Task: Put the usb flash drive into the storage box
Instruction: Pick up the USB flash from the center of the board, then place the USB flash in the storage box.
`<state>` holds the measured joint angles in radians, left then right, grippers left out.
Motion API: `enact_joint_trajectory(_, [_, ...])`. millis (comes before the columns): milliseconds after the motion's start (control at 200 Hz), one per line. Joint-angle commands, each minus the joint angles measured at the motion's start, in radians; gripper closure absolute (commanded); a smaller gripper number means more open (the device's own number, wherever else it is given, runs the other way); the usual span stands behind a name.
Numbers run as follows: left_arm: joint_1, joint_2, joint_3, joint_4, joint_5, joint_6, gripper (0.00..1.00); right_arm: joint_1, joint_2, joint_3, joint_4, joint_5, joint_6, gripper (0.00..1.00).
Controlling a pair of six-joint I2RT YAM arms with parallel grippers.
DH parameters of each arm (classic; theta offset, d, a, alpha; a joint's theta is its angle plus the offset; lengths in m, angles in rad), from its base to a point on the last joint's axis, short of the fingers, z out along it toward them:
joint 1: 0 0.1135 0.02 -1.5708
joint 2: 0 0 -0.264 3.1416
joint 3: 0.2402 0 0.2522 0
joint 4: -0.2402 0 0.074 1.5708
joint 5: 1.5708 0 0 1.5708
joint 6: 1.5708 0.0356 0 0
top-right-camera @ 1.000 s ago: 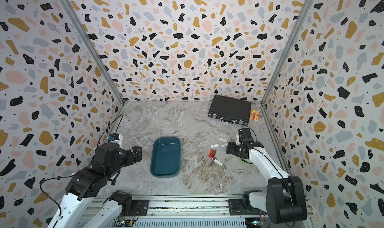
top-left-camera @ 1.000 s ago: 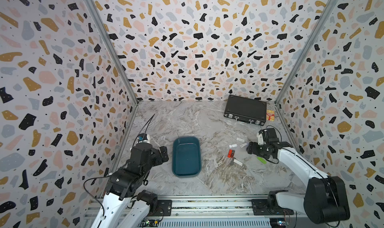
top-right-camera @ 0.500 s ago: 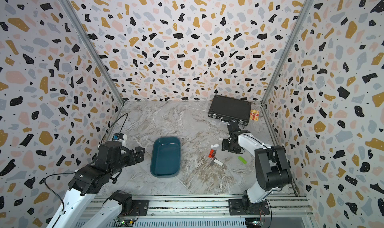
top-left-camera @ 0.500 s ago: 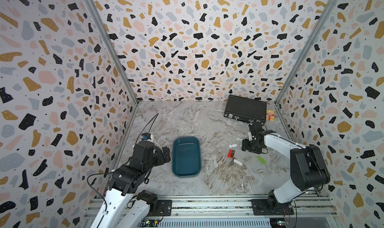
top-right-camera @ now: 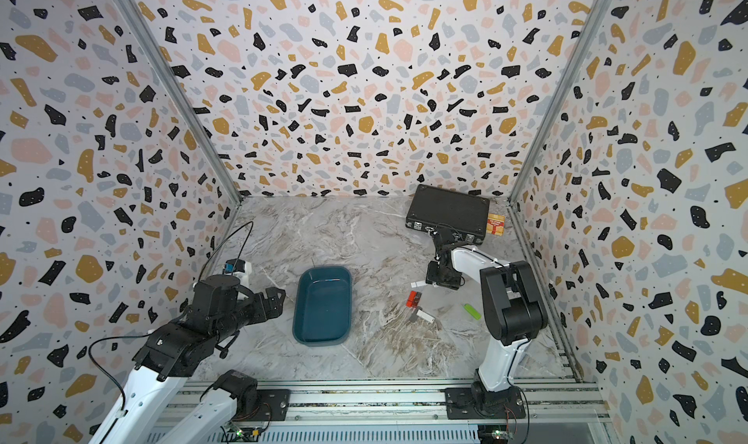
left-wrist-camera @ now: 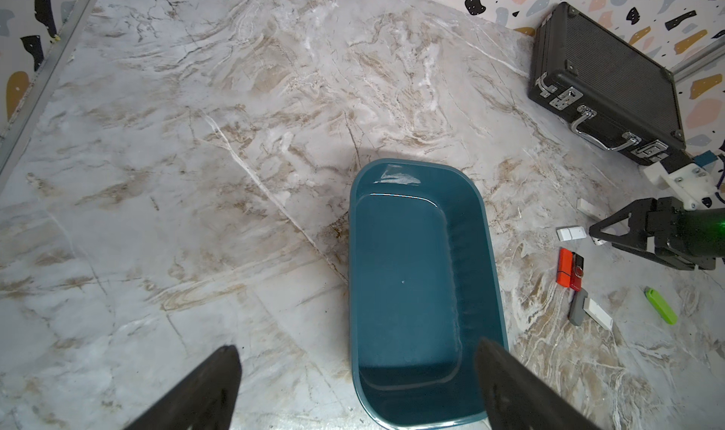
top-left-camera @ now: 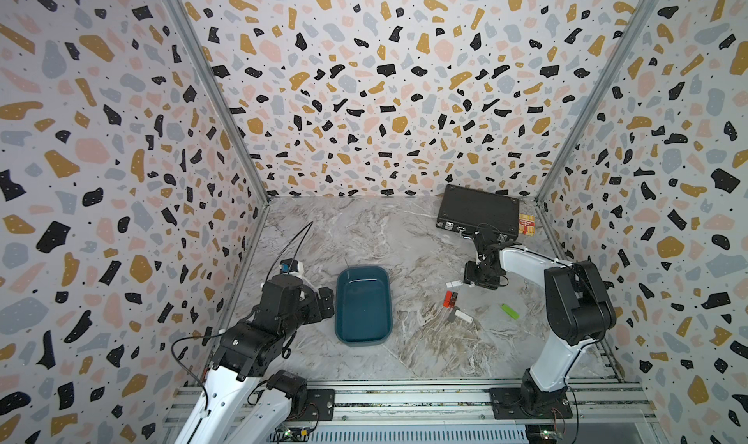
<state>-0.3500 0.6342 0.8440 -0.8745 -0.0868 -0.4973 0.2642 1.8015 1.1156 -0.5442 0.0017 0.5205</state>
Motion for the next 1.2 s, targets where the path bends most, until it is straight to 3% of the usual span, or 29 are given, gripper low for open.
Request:
enact_joint_trajectory(0, [-0.006,-0.004,-0.007,0.022,-0.005,0.010,0.03,0.006,0.018,0.037,-0.048,0.045,0.012,0.42])
enact_joint_trajectory(280, [-0.028,-0.005,-0.012,0.025,-0.006,0.009,0.03,0.013,0.053,0.038,-0.042,0.052,-0.016,0.60])
enact_joint_trajectory(511, [-0.043,-0.010,-0.016,0.027,-0.053,-0.017,0.00,0.013,0.009,0.026,-0.040,0.026,-0.026,0.82])
enact_joint_trajectory(751, [-0.050,0.006,0.006,-0.015,-0.126,-0.038,0.00,0.035,-0.178,0.000,-0.071,-0.034,-0.044,0.86])
enact_joint_trajectory(941, [-0.052,-0.014,-0.004,0.015,-0.050,-0.018,0.02,0.255,-0.298,0.020,0.010,-0.171,0.027,0.86])
enact_joint_trajectory(1056, [-0.052,-0.002,0.005,-0.007,-0.082,-0.018,0.05,0.421,-0.244,0.083,0.099,-0.237,0.115,0.86])
enact_joint_trajectory(1196, [-0.058,0.006,0.015,-0.024,-0.094,-0.018,0.06,0.607,-0.107,0.239,0.094,-0.188,0.113,0.87])
